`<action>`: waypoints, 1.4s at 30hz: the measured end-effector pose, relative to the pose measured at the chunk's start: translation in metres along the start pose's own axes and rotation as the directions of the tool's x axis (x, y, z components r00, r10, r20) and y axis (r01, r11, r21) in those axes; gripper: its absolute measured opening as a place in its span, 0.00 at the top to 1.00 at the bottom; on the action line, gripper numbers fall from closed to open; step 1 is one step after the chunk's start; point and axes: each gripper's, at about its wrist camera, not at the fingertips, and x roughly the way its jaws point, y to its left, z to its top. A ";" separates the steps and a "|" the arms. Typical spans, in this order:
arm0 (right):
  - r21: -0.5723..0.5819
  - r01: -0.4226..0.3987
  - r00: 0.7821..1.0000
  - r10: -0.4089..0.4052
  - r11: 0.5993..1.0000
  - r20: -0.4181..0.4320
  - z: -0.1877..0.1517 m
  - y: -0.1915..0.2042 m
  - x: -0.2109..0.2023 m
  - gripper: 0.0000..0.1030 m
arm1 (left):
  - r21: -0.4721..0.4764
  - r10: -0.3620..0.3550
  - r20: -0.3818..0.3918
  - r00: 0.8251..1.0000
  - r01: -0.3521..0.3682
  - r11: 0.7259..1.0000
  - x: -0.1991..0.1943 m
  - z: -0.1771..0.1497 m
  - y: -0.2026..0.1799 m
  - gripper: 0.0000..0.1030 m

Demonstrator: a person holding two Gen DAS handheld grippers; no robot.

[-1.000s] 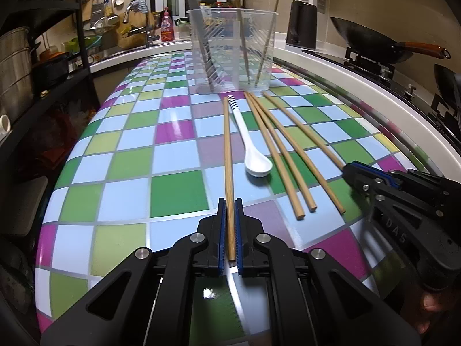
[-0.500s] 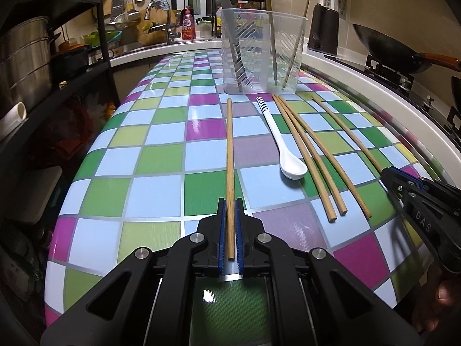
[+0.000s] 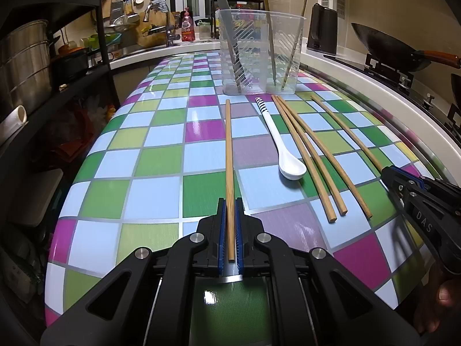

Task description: Organize utensils

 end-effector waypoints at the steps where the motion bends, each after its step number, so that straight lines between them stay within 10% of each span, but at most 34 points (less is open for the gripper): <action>1: 0.001 0.000 1.000 0.000 1.000 0.000 0.000 0.000 0.000 0.94 | -0.001 -0.001 0.000 1.000 0.001 1.000 0.000 0.000 0.000 0.94; 42: -0.005 0.003 1.000 -0.003 1.000 0.000 0.000 0.001 0.001 0.94 | -0.013 -0.009 0.005 1.000 0.009 1.000 0.006 0.005 -0.004 0.94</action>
